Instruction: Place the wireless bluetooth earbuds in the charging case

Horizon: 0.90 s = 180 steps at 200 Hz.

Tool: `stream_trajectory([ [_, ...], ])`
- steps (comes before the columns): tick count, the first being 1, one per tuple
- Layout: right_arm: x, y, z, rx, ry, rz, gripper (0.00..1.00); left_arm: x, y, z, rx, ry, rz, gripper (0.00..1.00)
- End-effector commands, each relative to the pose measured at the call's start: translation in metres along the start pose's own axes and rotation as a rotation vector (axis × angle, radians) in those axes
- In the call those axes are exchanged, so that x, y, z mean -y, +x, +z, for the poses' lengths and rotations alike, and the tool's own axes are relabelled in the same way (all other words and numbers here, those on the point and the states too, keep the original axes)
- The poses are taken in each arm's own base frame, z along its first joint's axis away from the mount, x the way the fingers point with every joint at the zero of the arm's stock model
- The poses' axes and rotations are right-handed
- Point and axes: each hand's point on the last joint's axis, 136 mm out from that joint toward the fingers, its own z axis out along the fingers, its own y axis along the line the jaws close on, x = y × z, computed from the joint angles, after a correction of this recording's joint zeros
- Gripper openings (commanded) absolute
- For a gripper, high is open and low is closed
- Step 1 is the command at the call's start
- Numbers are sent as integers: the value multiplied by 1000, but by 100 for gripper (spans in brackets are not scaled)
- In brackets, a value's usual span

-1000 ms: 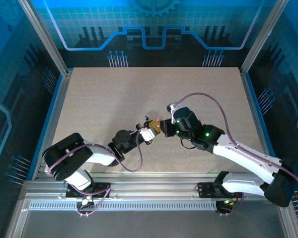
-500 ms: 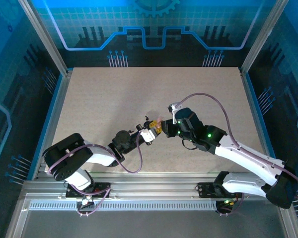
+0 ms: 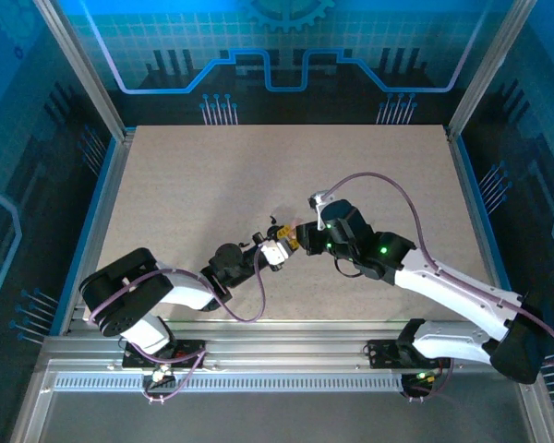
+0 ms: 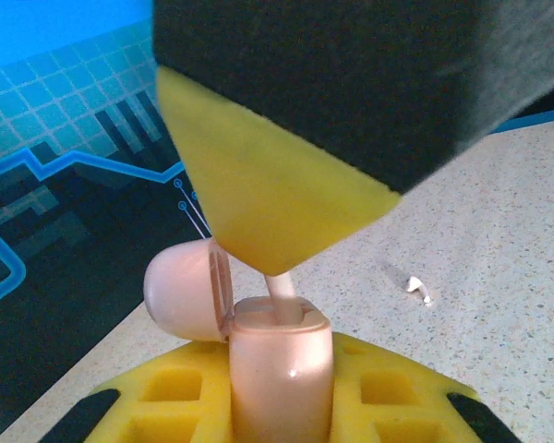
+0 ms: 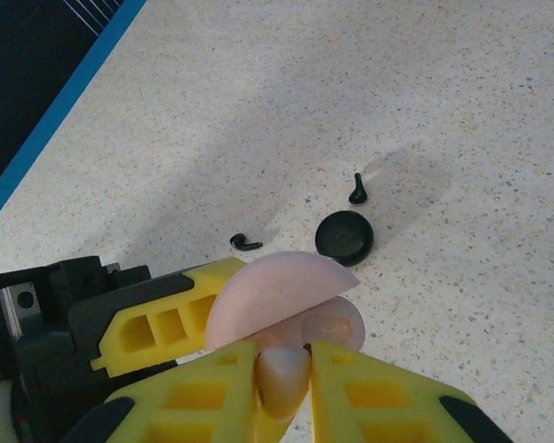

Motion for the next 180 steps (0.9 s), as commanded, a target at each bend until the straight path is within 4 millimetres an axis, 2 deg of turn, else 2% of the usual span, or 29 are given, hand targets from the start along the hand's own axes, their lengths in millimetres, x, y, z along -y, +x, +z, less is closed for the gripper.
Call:
stream_trajectory([
  [1,-8,-2,2,-14,-29,22,20,-8,-38,-3,128,-20,-29,14],
  [37,1,0,1,-27,20,30,20,-10,-42,-4,139,-27,-34,15],
  [75,3,-12,-15,28,27,-34,19,-11,-41,-8,136,-34,-42,14],
  [113,-8,-35,-45,145,-56,-107,21,-14,-42,-13,136,-44,-67,15],
  [140,-16,-48,-60,193,-100,-193,21,-15,-50,-15,163,-32,-110,14],
  [180,-34,-54,-78,210,-224,-360,23,-16,-65,-25,220,15,-175,14],
])
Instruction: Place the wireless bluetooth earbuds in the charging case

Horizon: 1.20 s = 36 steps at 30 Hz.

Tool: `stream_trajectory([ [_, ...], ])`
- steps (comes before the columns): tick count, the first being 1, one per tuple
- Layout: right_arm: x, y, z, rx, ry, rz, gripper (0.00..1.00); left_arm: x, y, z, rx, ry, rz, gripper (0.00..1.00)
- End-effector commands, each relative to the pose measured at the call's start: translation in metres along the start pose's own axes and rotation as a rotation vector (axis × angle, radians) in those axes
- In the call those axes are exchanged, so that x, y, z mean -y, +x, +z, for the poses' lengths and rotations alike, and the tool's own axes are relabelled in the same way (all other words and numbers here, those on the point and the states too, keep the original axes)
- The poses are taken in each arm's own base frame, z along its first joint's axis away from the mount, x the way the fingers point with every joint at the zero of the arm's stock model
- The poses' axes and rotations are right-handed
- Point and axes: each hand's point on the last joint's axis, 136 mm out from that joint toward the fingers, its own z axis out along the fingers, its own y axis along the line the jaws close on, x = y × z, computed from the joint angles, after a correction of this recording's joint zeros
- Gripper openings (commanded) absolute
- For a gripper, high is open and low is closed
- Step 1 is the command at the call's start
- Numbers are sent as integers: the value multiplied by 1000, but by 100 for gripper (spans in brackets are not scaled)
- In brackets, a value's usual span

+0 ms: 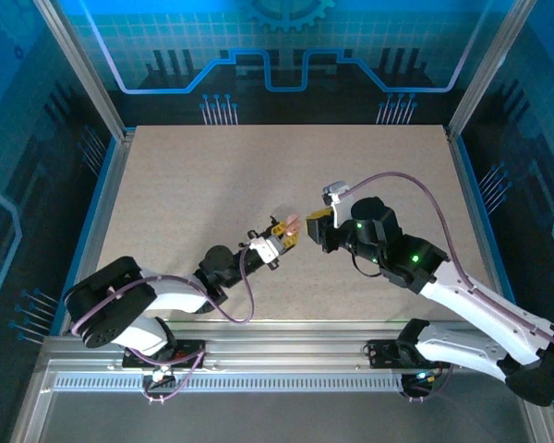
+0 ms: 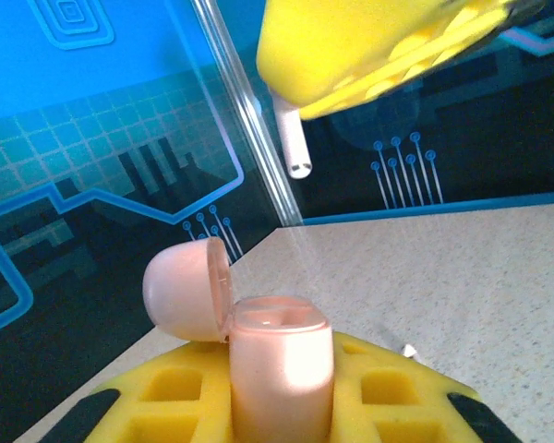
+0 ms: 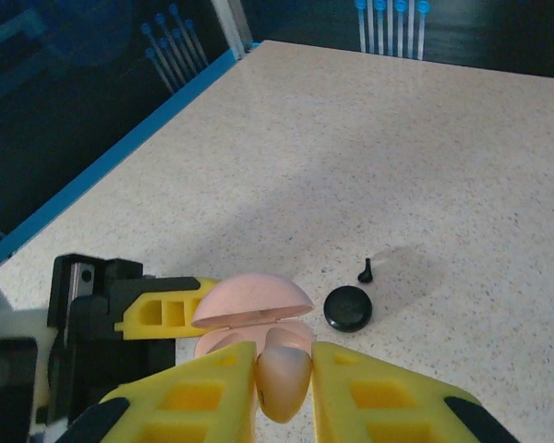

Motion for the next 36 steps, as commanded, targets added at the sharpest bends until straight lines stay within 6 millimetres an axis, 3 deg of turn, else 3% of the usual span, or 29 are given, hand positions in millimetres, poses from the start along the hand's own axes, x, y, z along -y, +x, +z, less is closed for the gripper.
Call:
stream_trajectory([
  [1,-17,-20,-15,50,-113,-134,23,-2,-27,-9,99,36,-74,14],
  [10,-25,-29,-14,33,-242,-155,23,0,-38,-13,138,86,-124,14],
  [13,2,-21,3,-25,-146,-62,23,-17,-21,-7,81,-20,-133,14],
  [18,37,19,22,-200,-33,105,22,-40,13,-11,-12,-128,-205,14],
  [28,84,92,25,-612,170,268,27,-26,31,-24,-65,-86,-182,14],
  [32,105,99,34,-738,205,228,30,-27,32,-32,-70,-96,-171,15],
  [36,128,104,57,-830,190,173,32,-27,33,-33,-90,-93,-163,15],
])
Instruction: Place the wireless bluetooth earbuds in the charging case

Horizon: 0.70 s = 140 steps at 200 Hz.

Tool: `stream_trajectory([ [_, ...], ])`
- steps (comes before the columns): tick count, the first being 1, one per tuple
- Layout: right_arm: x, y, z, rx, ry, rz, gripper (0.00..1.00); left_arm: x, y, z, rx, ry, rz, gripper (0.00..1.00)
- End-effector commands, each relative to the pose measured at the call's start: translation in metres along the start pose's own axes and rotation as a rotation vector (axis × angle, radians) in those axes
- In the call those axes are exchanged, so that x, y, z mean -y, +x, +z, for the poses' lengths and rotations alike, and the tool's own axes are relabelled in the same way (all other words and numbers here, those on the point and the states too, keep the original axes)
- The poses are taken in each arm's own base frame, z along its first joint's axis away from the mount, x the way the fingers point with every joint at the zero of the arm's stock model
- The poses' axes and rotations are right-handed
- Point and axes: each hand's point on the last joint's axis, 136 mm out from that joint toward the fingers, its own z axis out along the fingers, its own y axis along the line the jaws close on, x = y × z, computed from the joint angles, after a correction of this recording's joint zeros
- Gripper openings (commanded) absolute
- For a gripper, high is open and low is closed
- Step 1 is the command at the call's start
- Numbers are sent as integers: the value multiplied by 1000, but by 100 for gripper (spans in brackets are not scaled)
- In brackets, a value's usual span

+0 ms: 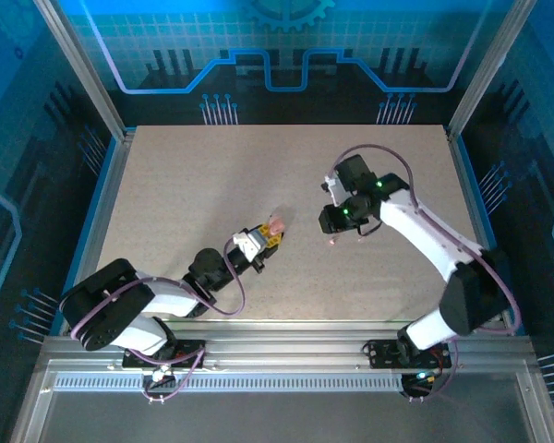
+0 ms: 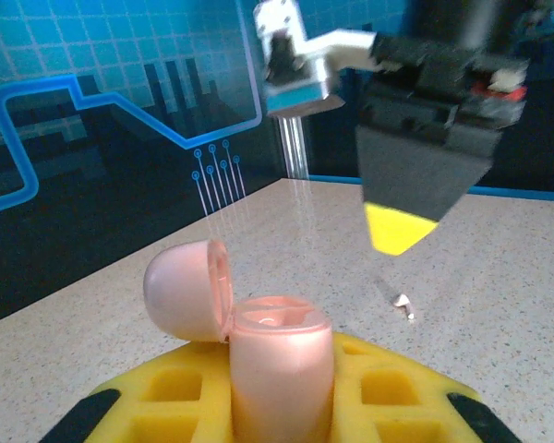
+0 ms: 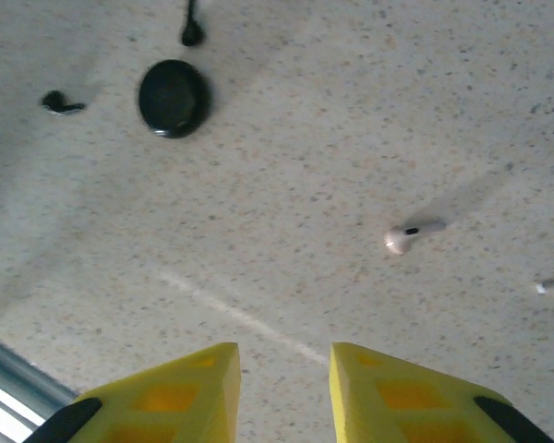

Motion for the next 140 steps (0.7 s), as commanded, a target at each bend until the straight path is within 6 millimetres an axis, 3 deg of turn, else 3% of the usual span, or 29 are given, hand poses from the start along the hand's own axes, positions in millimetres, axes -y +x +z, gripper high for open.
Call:
stream_trajectory([
  [1,20,0,13,-117,15,-66,32,-2,-7,-3,4,-6,19,15],
  [30,34,-15,45,-186,-24,-96,35,-5,-5,-3,-26,-21,14,14],
  [84,52,-20,99,-316,-74,-78,40,-14,1,-2,-98,-64,7,14],
  [140,60,4,124,-416,-84,-63,42,-16,5,-5,-135,-74,21,15],
])
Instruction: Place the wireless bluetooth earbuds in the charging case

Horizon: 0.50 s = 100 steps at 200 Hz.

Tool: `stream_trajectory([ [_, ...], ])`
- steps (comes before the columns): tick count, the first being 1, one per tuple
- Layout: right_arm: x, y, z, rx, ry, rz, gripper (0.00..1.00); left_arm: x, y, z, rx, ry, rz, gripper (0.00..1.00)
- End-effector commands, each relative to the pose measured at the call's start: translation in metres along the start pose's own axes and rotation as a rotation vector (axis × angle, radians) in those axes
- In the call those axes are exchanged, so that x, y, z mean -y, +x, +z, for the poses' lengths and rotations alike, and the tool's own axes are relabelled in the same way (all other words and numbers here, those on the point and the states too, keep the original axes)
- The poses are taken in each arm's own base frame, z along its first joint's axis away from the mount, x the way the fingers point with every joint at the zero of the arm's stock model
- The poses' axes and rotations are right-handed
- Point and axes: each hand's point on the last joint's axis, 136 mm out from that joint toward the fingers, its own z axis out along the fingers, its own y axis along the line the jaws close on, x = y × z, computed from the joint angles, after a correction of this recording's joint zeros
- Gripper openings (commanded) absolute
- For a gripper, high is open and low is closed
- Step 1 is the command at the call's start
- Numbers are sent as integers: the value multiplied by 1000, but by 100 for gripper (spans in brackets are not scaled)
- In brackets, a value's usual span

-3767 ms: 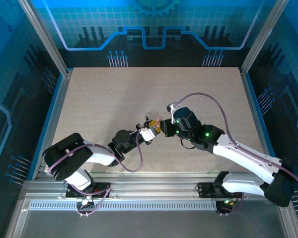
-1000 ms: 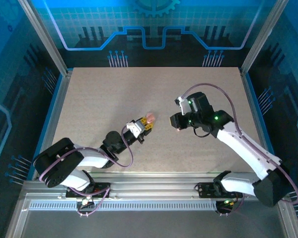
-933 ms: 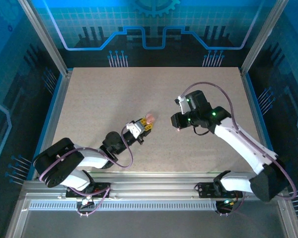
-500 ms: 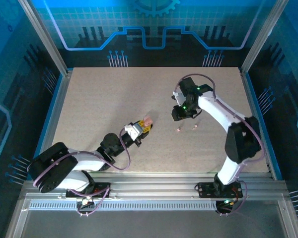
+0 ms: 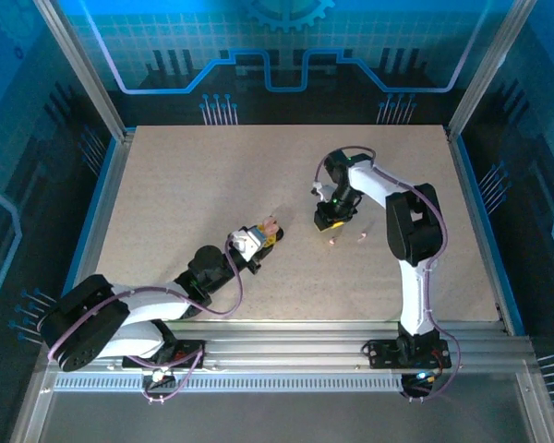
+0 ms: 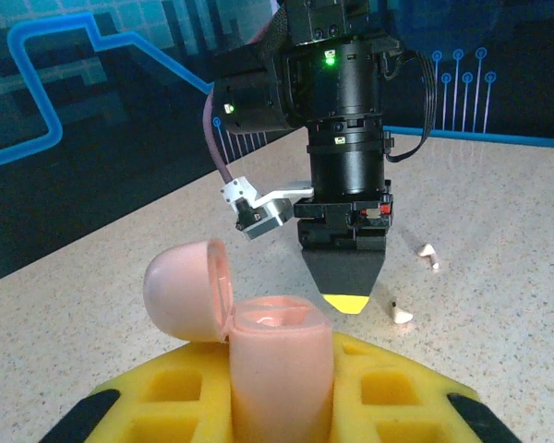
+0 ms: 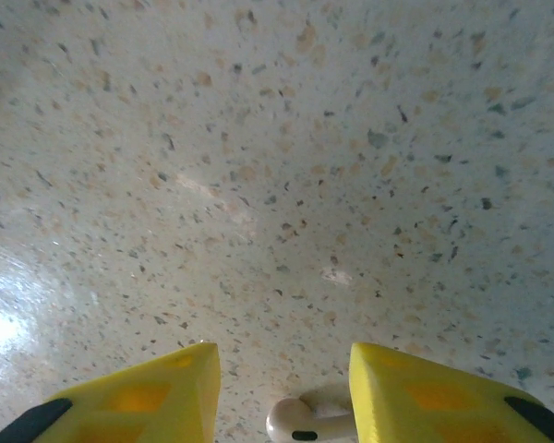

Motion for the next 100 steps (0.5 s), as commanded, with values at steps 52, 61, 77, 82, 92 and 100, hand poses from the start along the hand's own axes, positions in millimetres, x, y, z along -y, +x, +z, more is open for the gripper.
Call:
stream_trajectory([
  [52,3,47,11,-131,-13,30,42,-5,-12,2,4,-14,19,15],
  [61,3,52,11,-139,-14,34,43,-4,-12,2,5,-12,19,15],
  [77,1,59,12,-148,-19,41,43,-3,-12,2,8,-7,21,15],
  [82,1,61,12,-149,-18,44,43,-3,-13,2,9,-7,21,15],
  [92,0,64,10,-151,-18,52,43,-2,-14,2,12,-1,19,15],
  [100,-1,66,9,-150,-19,57,43,-2,-14,2,13,1,18,15],
])
